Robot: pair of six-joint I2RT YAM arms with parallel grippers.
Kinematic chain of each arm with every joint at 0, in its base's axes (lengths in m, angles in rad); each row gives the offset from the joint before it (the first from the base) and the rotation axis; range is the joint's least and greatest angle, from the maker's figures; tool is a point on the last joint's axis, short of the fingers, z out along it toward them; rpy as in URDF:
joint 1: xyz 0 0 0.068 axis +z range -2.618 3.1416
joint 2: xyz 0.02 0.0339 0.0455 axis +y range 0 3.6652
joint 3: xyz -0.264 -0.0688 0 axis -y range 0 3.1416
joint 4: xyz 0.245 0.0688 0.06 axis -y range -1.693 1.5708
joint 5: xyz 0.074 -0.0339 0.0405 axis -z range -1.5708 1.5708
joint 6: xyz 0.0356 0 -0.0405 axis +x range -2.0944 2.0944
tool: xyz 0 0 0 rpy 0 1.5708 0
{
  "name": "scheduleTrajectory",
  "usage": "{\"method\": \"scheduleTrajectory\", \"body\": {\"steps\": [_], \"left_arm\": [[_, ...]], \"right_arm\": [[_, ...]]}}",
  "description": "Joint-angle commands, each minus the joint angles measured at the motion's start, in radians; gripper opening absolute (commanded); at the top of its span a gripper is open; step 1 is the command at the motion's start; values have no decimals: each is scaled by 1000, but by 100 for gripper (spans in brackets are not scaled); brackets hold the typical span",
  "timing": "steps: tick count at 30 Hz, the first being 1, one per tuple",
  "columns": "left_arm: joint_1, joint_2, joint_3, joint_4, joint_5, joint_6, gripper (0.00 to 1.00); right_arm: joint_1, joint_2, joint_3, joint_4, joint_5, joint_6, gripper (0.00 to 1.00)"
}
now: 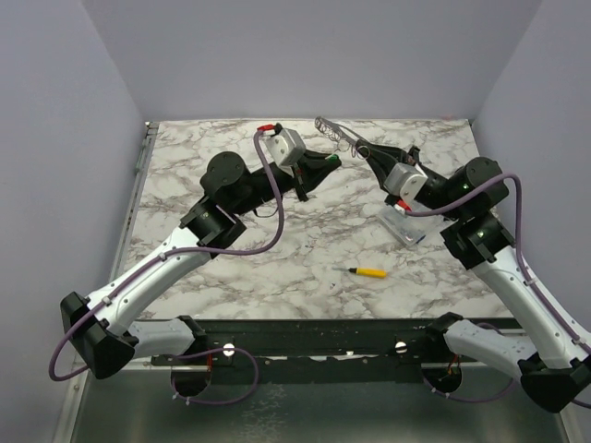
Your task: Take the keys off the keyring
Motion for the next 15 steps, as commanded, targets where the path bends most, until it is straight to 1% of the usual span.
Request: {"method": "scheduleTrajectory", "body": {"steps": [1, 5, 10, 13, 15], "left_arm": [[-6, -8, 58, -241, -58, 112, 0], [-7, 14, 119, -373, -76, 182, 0], [-7, 63, 216, -526, -107, 265, 0], [-8, 84, 246, -570, -95, 310, 0], [-11, 105, 267, -606, -85, 338, 0]], "right_arm": [[8, -36, -45, -23, 62, 52, 1], [8, -59, -85, -69, 41, 90, 1], [8, -87, -128, -191, -5, 188, 1], [9, -115, -183, -223, -49, 235, 1], [9, -129, -215, -234, -73, 263, 2]]}}
